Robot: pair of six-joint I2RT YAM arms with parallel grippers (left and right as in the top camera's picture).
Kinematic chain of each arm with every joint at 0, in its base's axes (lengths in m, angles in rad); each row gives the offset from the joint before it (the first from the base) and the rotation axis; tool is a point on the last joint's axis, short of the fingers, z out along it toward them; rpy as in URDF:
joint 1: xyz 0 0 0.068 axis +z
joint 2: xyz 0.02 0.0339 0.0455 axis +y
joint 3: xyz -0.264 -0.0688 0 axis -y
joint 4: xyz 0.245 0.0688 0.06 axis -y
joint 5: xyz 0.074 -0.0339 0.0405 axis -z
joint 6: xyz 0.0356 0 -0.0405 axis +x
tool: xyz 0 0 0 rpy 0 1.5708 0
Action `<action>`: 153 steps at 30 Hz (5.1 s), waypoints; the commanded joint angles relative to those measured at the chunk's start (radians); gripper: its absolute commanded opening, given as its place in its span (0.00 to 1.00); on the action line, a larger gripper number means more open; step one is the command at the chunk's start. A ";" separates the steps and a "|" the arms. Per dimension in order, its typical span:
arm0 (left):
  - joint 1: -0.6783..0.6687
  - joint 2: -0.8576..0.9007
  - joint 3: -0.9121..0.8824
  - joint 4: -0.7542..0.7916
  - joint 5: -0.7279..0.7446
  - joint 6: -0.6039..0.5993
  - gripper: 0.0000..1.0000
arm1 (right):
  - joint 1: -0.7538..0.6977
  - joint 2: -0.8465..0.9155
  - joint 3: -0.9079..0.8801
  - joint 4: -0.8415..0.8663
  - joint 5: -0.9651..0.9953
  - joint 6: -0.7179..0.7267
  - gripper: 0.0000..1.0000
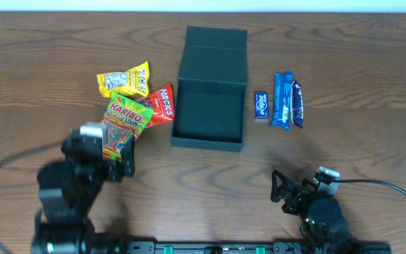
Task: Pack container
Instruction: 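Reach the left gripper to the Haribo bag and grasp it, then carry the Haribo bag with the left gripper into the box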
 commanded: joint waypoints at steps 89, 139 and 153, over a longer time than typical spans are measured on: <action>-0.001 1.100 0.427 -0.138 -0.303 -0.068 0.89 | 0.006 -0.008 -0.005 0.002 0.009 0.009 0.99; -0.061 0.685 0.427 -0.111 -0.051 -0.327 0.06 | 0.006 -0.008 -0.005 0.002 0.009 0.010 0.99; -0.585 0.801 0.427 0.056 -0.349 -0.507 0.06 | 0.006 -0.008 -0.005 0.002 0.009 0.010 0.99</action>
